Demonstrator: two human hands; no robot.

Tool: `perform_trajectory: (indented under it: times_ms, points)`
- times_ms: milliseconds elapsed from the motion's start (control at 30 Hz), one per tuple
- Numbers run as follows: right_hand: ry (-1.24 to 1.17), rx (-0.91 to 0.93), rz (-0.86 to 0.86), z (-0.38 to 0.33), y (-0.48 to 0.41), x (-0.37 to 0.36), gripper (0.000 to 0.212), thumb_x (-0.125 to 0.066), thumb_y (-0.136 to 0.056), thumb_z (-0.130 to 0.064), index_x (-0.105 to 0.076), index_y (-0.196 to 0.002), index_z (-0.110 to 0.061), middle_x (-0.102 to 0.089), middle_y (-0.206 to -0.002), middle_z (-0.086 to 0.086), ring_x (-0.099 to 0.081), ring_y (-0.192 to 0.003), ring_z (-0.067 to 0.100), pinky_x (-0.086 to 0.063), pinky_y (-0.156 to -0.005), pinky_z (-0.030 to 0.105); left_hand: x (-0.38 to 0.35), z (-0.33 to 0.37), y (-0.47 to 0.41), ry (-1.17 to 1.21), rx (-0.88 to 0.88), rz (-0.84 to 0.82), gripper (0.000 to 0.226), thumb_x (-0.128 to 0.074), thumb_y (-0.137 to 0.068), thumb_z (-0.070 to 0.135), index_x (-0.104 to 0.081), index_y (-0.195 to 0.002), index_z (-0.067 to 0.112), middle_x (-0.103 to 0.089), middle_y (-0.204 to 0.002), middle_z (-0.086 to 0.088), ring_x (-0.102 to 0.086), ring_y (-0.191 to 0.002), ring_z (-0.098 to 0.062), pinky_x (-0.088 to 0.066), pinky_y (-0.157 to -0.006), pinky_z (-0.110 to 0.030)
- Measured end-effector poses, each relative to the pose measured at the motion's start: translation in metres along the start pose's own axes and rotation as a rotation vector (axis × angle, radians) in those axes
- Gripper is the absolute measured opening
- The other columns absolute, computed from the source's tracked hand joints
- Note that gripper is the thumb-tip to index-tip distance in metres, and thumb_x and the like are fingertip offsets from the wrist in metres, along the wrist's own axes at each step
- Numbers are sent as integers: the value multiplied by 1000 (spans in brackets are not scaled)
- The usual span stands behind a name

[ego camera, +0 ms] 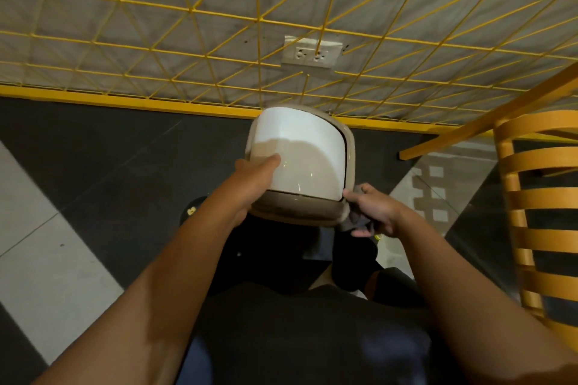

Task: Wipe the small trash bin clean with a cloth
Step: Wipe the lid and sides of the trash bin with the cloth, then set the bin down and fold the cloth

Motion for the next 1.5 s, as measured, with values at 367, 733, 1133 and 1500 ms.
perform_trajectory:
  times_ms: [367,733,1133,1500]
  points:
    - [295,-17,-126,8,31,-13,9,-56,-90,-20,-50,-89,-27,-57,-86,4,-57,-68,16,-47,-44,22,29,30,-6,-1,-244,273,54,-41,-91,38,-28,-141,24,-29,-146,-6,-35,-128,-28,-34,-96,-39]
    - [318,254,-61,-95,24,39,64,-54,-75,-20,-35,-135,-33,-58,-92,5,-51,-59,13,-37,-39,19,-9,-9,15,609,117,126,15,-50,-88,26,-48,-101,19,-57,-96,-3,-54,-95,-22,-40,-69,-32]
    - [147,287,-237,-55,50,8,40,-55,-67,-11,-68,-102,-26,-64,-115,14,-57,-103,28,-42,-88,40,32,17,-3,506,-44,202,17,-47,-84,25,-59,-73,20,-59,-71,3,-55,-67,-13,-38,-57,-27]
    - [-16,257,-161,-42,61,10,51,-53,-78,-3,-52,-125,-22,-65,-103,15,-62,-74,25,-48,-59,34,36,24,7,425,-81,242,14,-47,-84,22,-60,-80,16,-54,-76,0,-51,-77,-17,-40,-70,-32]
Point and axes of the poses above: each hand's wrist, its own y-axis away from the middle knuckle, its own x-axis out of the back of the hand, z = x × y, the point moved 8 cm from there along -y, towards the middle knuckle
